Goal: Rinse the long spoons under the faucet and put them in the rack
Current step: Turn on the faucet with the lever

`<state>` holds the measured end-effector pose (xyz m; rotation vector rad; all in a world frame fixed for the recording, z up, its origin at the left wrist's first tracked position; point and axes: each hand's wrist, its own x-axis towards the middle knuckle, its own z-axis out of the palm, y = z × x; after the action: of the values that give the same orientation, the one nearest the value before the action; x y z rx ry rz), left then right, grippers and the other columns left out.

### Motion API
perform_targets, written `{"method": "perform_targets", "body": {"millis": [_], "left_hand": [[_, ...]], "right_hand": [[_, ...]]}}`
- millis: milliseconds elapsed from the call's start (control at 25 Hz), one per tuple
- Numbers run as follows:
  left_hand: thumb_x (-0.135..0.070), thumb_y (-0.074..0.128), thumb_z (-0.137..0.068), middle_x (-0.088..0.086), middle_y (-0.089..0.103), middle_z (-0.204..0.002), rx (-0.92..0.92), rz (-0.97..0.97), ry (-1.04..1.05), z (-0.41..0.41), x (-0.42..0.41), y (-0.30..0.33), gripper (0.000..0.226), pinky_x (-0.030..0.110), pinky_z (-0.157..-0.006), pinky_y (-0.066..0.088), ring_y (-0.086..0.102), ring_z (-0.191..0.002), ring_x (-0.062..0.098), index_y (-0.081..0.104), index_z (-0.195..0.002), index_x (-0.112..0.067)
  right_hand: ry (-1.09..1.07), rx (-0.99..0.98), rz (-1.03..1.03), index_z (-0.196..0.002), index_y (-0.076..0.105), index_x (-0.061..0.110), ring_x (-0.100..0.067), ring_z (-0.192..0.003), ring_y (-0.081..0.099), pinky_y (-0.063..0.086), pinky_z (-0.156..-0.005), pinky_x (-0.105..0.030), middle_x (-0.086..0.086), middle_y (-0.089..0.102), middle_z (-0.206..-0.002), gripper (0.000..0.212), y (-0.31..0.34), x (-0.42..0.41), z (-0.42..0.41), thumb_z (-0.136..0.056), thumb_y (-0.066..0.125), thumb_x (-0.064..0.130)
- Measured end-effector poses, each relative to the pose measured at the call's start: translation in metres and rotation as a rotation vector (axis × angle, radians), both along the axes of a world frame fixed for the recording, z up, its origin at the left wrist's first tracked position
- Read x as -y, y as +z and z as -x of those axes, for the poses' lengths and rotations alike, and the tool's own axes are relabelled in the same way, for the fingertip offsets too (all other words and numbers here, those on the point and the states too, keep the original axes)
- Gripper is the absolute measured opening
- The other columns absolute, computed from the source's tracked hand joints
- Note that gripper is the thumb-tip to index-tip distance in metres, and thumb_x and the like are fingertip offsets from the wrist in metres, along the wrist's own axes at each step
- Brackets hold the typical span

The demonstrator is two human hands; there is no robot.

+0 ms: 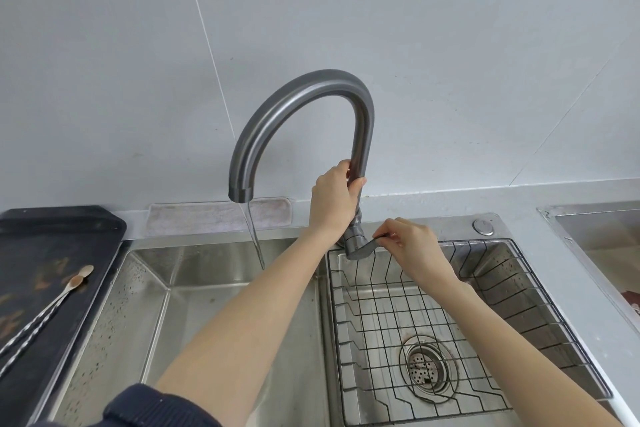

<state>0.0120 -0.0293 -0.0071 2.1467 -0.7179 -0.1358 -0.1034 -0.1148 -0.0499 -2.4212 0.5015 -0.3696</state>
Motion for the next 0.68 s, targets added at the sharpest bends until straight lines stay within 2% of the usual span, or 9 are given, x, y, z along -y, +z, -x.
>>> {"method": "perform_targets", "body": {"millis": [320, 440, 520, 680], "left_hand": [[-0.022, 0.055, -0.090, 0.012, 0.068, -0.110, -0.016, 0.008, 0.011, 0.001, 0.000, 0.001, 0.030, 0.042, -0.089, 0.052, 0.064, -0.099, 0.030, 0.055, -0.116, -0.006], [-0.020, 0.056, -0.090, 0.009, 0.066, -0.117, -0.064, 0.011, 0.006, 0.001, -0.004, 0.007, 0.033, 0.037, -0.091, 0.049, 0.064, -0.102, 0.028, 0.054, -0.120, -0.009], [-0.019, 0.054, -0.090, 0.008, 0.062, -0.126, -0.097, -0.012, -0.024, 0.004, -0.013, 0.008, 0.040, 0.034, -0.095, 0.046, 0.061, -0.109, 0.026, 0.049, -0.129, -0.013], [-0.022, 0.048, -0.094, 0.009, 0.049, -0.141, -0.095, -0.132, -0.076, 0.021, -0.042, 0.006, 0.054, 0.039, -0.107, 0.040, 0.048, -0.127, 0.025, 0.028, -0.143, -0.016]], "right_hand": [[0.010, -0.020, 0.030, -0.087, 0.067, 0.004, -0.029, -0.081, 0.065, 0.054, -0.078, -0.046, -0.012, 0.070, -0.086, 0.008, 0.003, -0.002, 0.001, -0.084, 0.060, 0.006], [0.002, -0.063, 0.069, -0.095, 0.066, 0.008, -0.028, -0.087, 0.066, 0.054, -0.078, -0.043, -0.007, 0.071, -0.093, 0.013, 0.008, -0.005, 0.002, -0.086, 0.057, 0.011], [-0.030, -0.110, 0.109, -0.106, 0.064, 0.015, -0.025, -0.091, 0.065, 0.054, -0.077, -0.037, -0.001, 0.071, -0.101, 0.020, 0.014, -0.009, 0.004, -0.088, 0.055, 0.017], [-0.038, -0.179, 0.158, -0.122, 0.056, 0.024, -0.023, -0.103, 0.061, 0.049, -0.079, -0.034, 0.004, 0.066, -0.115, 0.032, 0.027, -0.020, 0.008, -0.090, 0.051, 0.026]]}}
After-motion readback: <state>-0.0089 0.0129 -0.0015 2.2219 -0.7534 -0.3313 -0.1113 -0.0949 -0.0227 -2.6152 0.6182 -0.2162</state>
